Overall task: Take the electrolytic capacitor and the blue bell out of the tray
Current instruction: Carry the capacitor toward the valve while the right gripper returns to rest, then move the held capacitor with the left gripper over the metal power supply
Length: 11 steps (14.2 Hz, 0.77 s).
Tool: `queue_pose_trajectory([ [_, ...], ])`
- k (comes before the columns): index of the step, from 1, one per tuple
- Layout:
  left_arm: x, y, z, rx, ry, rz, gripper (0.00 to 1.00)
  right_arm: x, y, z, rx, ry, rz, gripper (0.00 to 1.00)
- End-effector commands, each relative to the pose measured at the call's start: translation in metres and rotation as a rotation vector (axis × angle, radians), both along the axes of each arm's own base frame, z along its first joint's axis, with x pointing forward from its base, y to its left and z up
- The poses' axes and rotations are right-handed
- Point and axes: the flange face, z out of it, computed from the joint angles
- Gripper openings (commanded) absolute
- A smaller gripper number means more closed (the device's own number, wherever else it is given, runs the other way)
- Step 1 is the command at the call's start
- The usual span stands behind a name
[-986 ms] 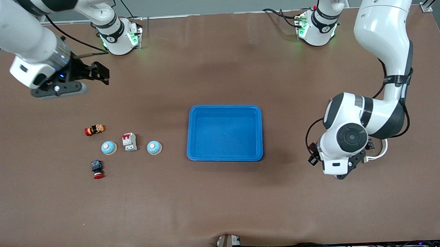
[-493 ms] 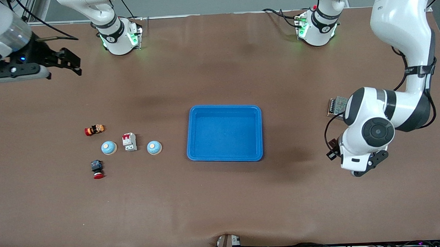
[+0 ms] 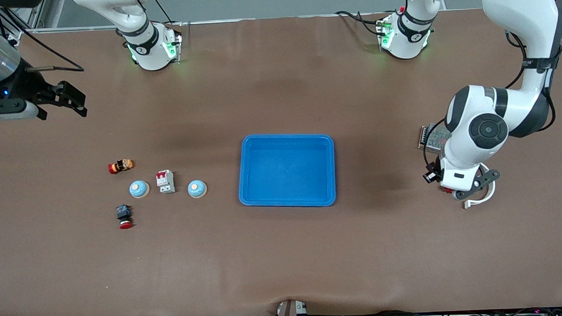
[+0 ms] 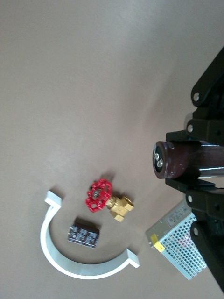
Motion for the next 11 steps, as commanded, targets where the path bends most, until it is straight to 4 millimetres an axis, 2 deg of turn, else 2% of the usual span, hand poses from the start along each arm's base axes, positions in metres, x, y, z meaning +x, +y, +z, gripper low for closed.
queue_pose_trajectory([
  [1,-0.022,0.003,0.005,0.016,-0.014,-0.033,0.0,0.015,-0.004,0.021,-0.01,-0.034,0.004,1.0],
  [3,-0.036,0.004,-0.004,0.007,-0.029,-0.043,0.0,0.03,-0.003,0.03,-0.006,-0.051,0.005,1.0],
  [4,-0.043,0.008,-0.009,-0.001,-0.042,-0.05,0.0,0.039,-0.004,0.026,-0.004,-0.043,0.005,1.0],
  [5,-0.048,0.021,-0.012,-0.006,-0.05,-0.057,0.0,0.04,-0.003,0.026,-0.004,-0.046,0.007,1.0],
  [11,-0.074,0.049,-0.029,-0.025,-0.073,-0.123,0.0,0.04,-0.011,0.028,-0.004,-0.026,0.002,1.0],
])
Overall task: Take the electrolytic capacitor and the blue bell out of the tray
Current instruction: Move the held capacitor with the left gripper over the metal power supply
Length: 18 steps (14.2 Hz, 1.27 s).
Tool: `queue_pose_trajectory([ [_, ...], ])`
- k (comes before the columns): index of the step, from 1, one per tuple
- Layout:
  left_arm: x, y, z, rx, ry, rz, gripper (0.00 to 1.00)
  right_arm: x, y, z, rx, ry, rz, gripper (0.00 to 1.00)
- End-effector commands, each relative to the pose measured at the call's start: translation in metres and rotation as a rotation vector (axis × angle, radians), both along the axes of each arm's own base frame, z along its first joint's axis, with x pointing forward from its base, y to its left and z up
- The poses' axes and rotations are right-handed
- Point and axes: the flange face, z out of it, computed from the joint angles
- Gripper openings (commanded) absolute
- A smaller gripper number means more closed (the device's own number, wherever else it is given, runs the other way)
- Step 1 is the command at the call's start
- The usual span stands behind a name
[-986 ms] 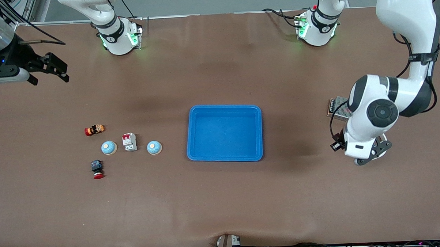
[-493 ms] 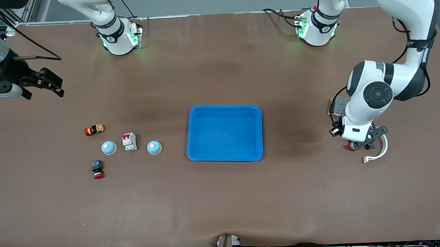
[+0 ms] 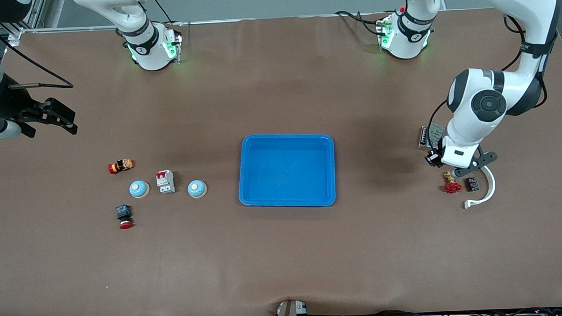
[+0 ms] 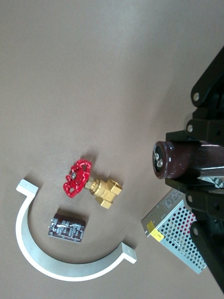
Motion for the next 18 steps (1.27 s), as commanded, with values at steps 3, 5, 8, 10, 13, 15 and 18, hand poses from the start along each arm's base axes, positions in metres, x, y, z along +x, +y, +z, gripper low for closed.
queue_pose_trajectory([
  [3,-0.028,0.007,0.003,0.01,-0.023,-0.04,0.0,-0.002,-0.027,0.016,-0.013,0.024,0.007,1.0],
  [5,-0.037,0.008,0.003,0.014,-0.018,-0.04,0.0,-0.003,-0.045,0.015,-0.013,0.07,0.013,1.0],
  [8,-0.048,0.009,0.004,0.021,-0.012,-0.042,0.0,-0.007,-0.059,0.015,0.003,0.122,-0.019,1.0],
  [10,-0.054,0.009,0.002,0.025,-0.007,-0.064,0.0,-0.009,-0.056,0.008,0.005,0.139,-0.014,1.0],
  [13,-0.064,0.028,-0.002,0.019,-0.02,-0.091,0.0,-0.016,-0.05,0.018,0.002,0.122,-0.005,1.0],
  [15,-0.068,0.043,-0.007,0.013,-0.032,-0.103,0.0,-0.016,-0.05,0.025,-0.001,0.098,-0.004,1.0],
  [18,-0.071,0.05,-0.011,0.008,-0.041,-0.108,0.0,-0.012,-0.052,0.025,-0.003,0.076,-0.004,1.0],
])
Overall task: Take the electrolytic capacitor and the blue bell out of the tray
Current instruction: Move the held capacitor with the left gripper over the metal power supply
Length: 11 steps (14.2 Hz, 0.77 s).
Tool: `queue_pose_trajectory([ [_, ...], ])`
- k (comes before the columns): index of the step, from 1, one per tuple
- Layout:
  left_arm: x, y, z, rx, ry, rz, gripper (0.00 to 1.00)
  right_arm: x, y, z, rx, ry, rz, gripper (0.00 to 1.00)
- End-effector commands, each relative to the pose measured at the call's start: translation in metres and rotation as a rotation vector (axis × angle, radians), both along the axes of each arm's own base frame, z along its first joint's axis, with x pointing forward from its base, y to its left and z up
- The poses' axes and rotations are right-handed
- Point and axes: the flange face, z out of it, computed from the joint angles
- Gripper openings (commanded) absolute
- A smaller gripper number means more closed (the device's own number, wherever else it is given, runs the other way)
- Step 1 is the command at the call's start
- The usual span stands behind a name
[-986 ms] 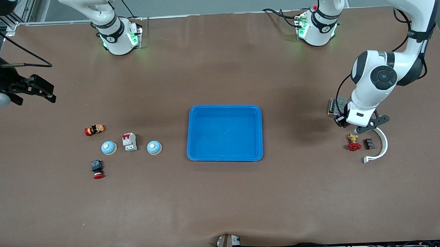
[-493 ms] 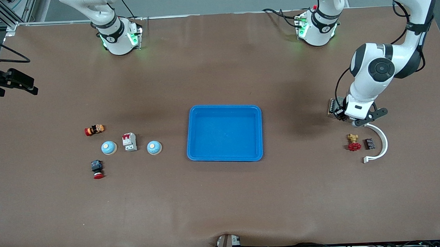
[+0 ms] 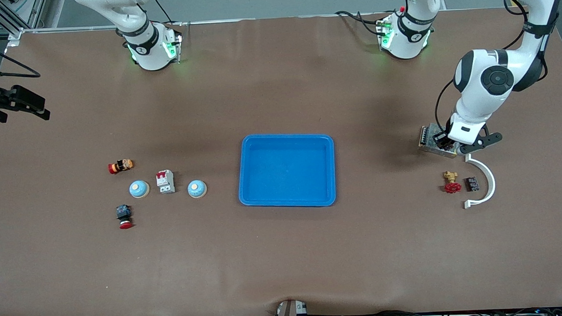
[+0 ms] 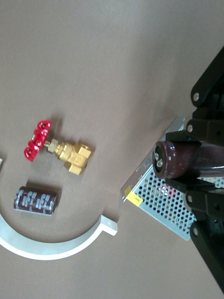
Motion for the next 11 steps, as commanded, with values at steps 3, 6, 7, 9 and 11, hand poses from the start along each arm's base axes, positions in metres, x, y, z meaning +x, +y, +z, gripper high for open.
queue_pose_trajectory([
  [3,-0.011,0.001,0.001,0.009,-0.022,-0.027,0.0,0.003,-0.006,0.006,0.001,-0.031,-0.001,1.0],
  [6,-0.018,0.0,-0.009,-0.006,-0.039,-0.032,0.0,0.002,-0.007,0.011,-0.011,-0.034,-0.008,1.0],
  [7,-0.018,0.0,-0.012,-0.009,-0.04,-0.034,0.0,0.002,-0.004,0.011,-0.014,-0.037,-0.005,1.0],
  [9,-0.021,0.0,-0.018,-0.013,-0.028,-0.033,0.0,0.001,-0.008,0.01,-0.013,-0.031,-0.014,1.0],
  [11,-0.025,0.008,-0.025,-0.015,-0.013,-0.015,0.0,0.001,-0.011,0.011,-0.01,-0.033,-0.022,1.0],
])
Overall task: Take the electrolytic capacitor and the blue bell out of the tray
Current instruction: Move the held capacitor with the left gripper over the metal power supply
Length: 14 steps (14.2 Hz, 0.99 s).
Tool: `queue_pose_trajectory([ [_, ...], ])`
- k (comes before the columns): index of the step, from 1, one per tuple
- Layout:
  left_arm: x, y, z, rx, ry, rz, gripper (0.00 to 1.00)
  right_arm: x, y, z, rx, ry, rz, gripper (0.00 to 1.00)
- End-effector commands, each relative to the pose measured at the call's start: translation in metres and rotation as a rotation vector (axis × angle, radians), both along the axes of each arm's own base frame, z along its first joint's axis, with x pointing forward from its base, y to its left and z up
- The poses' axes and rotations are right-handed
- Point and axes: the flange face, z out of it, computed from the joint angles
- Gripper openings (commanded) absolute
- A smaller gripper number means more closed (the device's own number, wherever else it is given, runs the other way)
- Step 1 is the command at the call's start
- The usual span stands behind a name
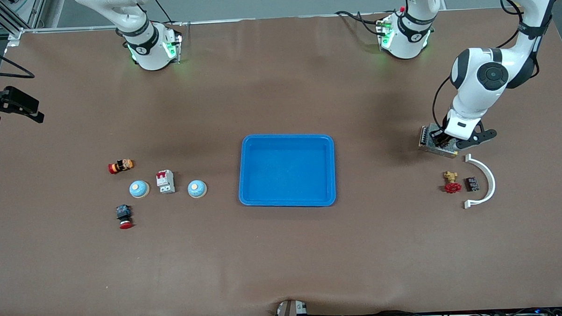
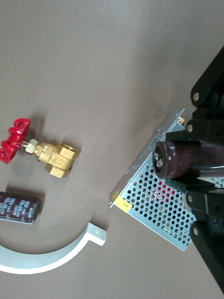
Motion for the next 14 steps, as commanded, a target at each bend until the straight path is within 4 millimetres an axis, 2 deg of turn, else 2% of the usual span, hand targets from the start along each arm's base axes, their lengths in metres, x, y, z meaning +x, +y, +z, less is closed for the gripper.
queue_pose_trajectory([
  [1,-0.006,0.013,-0.009,0.003,0.004,0.006,0.0,-0.001,-0.005,0.006,-0.009,-0.003,-0.011,1.0],
  [5,-0.006,0.016,-0.018,-0.005,0.007,0.006,0.0,-0.001,-0.006,0.006,-0.009,-0.004,-0.011,1.0],
  [14,-0.005,0.019,-0.02,-0.007,0.001,0.008,0.0,-0.001,-0.005,0.006,-0.005,-0.005,-0.009,1.0],
])
